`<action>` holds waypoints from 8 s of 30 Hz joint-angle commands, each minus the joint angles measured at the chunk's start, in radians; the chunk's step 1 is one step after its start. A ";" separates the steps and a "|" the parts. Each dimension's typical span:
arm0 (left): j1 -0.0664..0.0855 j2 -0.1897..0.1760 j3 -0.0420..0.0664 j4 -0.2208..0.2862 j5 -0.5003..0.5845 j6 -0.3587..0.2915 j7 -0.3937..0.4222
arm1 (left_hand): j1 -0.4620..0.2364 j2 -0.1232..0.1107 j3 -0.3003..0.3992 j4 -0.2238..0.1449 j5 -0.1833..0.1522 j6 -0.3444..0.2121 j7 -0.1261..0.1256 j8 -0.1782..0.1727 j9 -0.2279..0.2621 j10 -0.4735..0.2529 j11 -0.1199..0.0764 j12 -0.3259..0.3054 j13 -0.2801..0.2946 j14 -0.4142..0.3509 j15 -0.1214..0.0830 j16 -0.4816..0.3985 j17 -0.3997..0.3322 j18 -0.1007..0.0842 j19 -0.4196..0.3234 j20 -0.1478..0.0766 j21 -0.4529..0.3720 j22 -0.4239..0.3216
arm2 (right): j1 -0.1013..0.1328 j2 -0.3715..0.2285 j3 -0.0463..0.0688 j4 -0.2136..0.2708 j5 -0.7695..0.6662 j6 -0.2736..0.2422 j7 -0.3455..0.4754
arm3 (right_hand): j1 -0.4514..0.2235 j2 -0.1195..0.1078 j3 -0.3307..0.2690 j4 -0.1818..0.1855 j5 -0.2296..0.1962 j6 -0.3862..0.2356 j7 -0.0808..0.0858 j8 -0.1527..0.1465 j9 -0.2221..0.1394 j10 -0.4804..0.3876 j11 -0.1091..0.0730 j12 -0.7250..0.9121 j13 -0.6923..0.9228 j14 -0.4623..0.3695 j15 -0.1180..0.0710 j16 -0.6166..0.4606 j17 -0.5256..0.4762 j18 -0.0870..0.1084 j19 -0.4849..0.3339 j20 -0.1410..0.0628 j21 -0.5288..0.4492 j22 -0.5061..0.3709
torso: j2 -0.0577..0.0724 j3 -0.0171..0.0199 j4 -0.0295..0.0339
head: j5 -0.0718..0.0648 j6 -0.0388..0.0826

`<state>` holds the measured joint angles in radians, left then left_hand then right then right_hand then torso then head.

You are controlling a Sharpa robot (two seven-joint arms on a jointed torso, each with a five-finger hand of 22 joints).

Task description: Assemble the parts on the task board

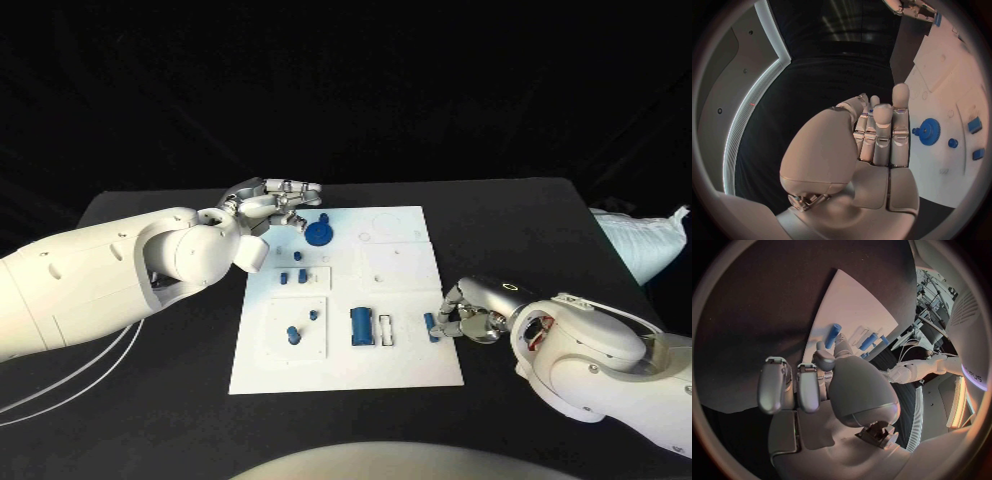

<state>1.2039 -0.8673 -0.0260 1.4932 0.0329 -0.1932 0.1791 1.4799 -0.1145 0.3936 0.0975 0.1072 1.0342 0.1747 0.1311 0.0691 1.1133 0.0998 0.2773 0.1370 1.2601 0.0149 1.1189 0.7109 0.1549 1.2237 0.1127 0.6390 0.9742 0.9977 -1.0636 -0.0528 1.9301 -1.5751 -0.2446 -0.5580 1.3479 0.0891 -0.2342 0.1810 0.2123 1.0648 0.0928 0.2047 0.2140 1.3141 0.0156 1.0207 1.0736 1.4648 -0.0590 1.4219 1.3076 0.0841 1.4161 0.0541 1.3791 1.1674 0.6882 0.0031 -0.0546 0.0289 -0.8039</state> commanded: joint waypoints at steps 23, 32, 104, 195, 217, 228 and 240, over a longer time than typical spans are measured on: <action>0.000 -0.002 0.001 0.001 -0.002 0.023 -0.003 | -0.010 -0.003 -0.006 -0.002 0.004 -0.008 0.002 0.005 -0.001 -0.006 -0.001 0.004 0.001 -0.008 0.001 -0.001 -0.001 0.019 -0.007 0.003 -0.007 -0.001 | -0.026 0.071 0.000 -0.043 -0.119 0.071 -0.033 | -0.001 0.003 0.006 0.007 0.003 0.021 -0.007 -0.006 0.005 0.004 -0.010 -0.005 0.003 0.057 -0.004 -0.007 0.001 -0.006 -0.002 -0.007 -0.003 0.001 | -0.001 -0.0003 -0.0004 | 0.003 -0.009; 0.000 -0.002 0.001 0.001 -0.002 0.025 -0.007 | -0.010 -0.003 -0.007 -0.003 0.004 -0.008 0.002 0.007 0.000 -0.008 -0.001 0.007 0.002 -0.009 0.001 -0.001 -0.003 0.019 -0.007 0.003 -0.008 -0.002 | -0.027 0.079 -0.002 -0.051 -0.241 0.208 -0.038 | 0.072 -0.004 0.044 -0.034 -0.086 0.026 -0.007 -0.021 0.011 -0.002 -0.013 -0.028 -0.008 0.056 -0.007 -0.014 -0.007 -0.006 -0.004 -0.010 -0.007 -0.002 | -0.001 -0.0003 -0.0005 | 0.005 -0.013; 0.000 0.002 0.000 0.004 -0.004 0.028 -0.026 | 0.009 0.006 0.007 -0.024 0.006 -0.014 0.004 0.011 0.000 -0.017 -0.001 0.017 0.004 -0.015 0.000 -0.003 -0.011 0.022 -0.011 0.003 -0.019 -0.008 | -0.026 0.178 0.001 -0.039 0.161 -0.102 -0.043 | -0.163 -0.144 0.547 0.015 0.088 0.110 -0.039 -0.032 0.107 0.099 -0.038 0.076 0.123 0.075 -0.027 0.037 0.084 -0.020 0.035 -0.028 0.035 0.082 | -0.001 0.0002 -0.0011 | 0.016 -0.018; -0.075 0.142 -0.004 -0.277 0.168 -0.092 0.237 | -0.035 -0.002 -0.066 0.030 0.004 -0.039 -0.001 -0.039 -0.003 -0.020 0.055 -0.205 -0.074 -0.265 0.119 -0.944 -0.571 0.031 -0.386 0.140 -0.575 -0.529 | 0.149 0.380 0.021 -0.791 1.408 0.039 0.914 | 0.106 -0.103 0.419 -0.108 -0.097 -0.092 0.092 -0.141 -0.047 -0.201 0.123 -0.948 -0.973 -0.278 0.148 -1.340 -1.146 0.099 -0.323 0.139 -1.161 -1.086 | -0.130 -0.0133 -0.0233 | -0.009 0.167; -0.131 0.104 0.017 -0.027 0.018 -0.432 0.296 | -0.981 0.115 -0.280 -0.097 -0.107 -0.691 -0.175 -0.131 -0.069 -0.736 -0.100 -0.277 -0.137 -0.916 -0.015 -1.119 -0.711 -0.079 -0.935 -0.026 -0.639 -0.824 | 0.081 0.314 0.043 -0.491 1.514 -0.375 1.013 | -0.848 -0.089 0.304 -0.181 -0.212 -0.727 -0.093 -0.205 -0.214 -0.927 -0.016 -1.021 -1.074 -1.044 0.059 -1.422 -1.308 -0.009 -1.027 -0.054 -1.307 -1.167 | -0.144 -0.0031 0.0546 | -0.029 0.204; -0.154 0.087 0.026 0.077 -0.033 -0.577 0.341 | -1.170 0.115 -0.321 -0.097 -0.107 -0.821 -0.175 -0.131 -0.069 -0.879 -0.100 -0.277 -0.137 -1.046 -0.015 -1.119 -0.711 -0.155 -1.043 -0.113 -0.639 -0.881 | 0.052 0.284 0.053 -0.360 1.575 -0.525 1.078 | -1.037 -0.089 0.234 -0.181 -0.212 -0.855 -0.093 -0.205 -0.214 -1.074 -0.016 -1.021 -1.074 -1.203 0.059 -1.422 -1.308 -0.084 -1.175 -0.054 -1.379 -1.167 | -0.144 -0.0031 0.0546 | -0.029 0.204; -0.154 0.087 0.026 0.077 -0.033 -0.577 0.341 | -1.291 0.115 -0.394 -0.097 -0.107 -0.905 -0.175 -0.131 -0.069 -0.971 -0.100 -0.277 -0.137 -1.131 -0.015 -1.119 -0.711 -0.155 -1.113 -0.113 -0.639 -0.974 | 0.052 0.284 0.053 -0.360 1.575 -0.525 1.078 | -1.159 -0.089 0.234 -0.181 -0.212 -0.937 -0.093 -0.205 -0.214 -1.168 -0.016 -1.021 -1.074 -1.306 0.059 -1.422 -1.308 -0.084 -1.270 -0.054 -1.379 -1.167 | -0.144 -0.0031 0.0546 | -0.029 0.204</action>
<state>1.0507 -0.7808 -0.0011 1.5671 0.0168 -0.7546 0.4955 0.2540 -0.0001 0.0180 0.0007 0.0071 0.1744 0.0014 0.0070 0.0012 0.1913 0.0001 0.0070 0.0011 0.1749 0.0008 0.0073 0.0012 0.0148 0.1479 0.0051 0.0036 0.0418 1.0505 -0.7803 -0.0005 1.5680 -0.0029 -0.7585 0.4966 0.2551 0.0000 0.0083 0.0013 0.0052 0.1721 0.0017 0.0034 0.0018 0.1969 -0.0001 0.0061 0.0012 0.2146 0.0000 0.0068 0.0014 0.0215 0.1972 0.0007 0.0074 0.0016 0.5442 0.0001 0.0000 0.0000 -0.6000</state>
